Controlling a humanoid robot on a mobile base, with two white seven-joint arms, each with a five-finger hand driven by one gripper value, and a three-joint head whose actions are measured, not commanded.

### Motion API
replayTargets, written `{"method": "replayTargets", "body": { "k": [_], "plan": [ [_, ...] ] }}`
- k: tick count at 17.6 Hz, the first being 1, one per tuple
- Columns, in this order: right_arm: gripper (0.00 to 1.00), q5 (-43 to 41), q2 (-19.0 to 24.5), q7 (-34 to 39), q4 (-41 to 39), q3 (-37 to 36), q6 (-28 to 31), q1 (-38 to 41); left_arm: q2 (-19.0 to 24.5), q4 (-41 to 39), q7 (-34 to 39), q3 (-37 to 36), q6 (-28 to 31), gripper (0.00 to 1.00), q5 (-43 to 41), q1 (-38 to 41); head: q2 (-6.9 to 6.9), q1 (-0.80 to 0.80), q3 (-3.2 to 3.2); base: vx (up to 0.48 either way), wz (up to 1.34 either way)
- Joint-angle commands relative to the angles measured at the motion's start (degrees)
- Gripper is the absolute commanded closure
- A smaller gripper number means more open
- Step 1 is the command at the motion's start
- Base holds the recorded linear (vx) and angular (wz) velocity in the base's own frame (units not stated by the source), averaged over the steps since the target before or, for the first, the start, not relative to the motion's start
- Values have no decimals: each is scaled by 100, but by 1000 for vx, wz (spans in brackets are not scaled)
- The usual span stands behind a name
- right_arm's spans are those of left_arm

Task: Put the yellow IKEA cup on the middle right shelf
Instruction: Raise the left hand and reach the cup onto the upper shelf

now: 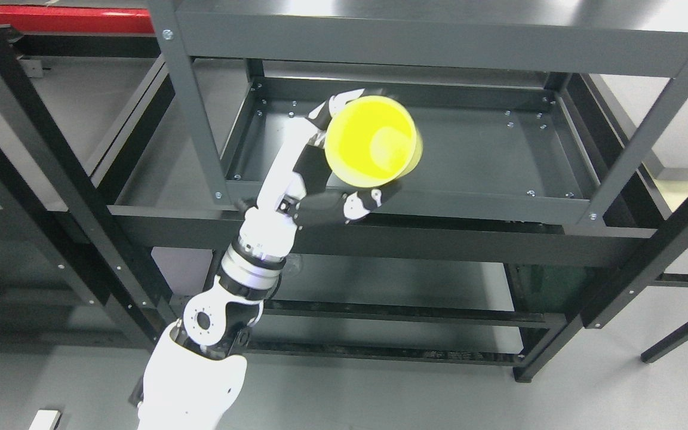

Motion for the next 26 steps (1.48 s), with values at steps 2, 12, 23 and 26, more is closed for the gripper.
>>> {"method": "replayTargets", "body": {
  "k": [2,12,23,26],
  "plan": [
    [1,-141,-100,2,1,97,4,79,100,-475,834,-761,361,100,395,-1689,0,0,0,64,-148],
    [1,-141,-100,2,1,97,4,79,100,1699,3123,-146,4358,100,1369,-3756,0,0,0,74,-68],
    [1,-141,-100,2,1,97,4,79,100,2945,3115,-163,5547,79,1913,-4091,-1,0,0,98,61],
    [1,-141,-100,2,1,97,4,79,100,2892,2931,-207,5724,80,2635,-4083,-1,0,0,0,0]
  ]
}}
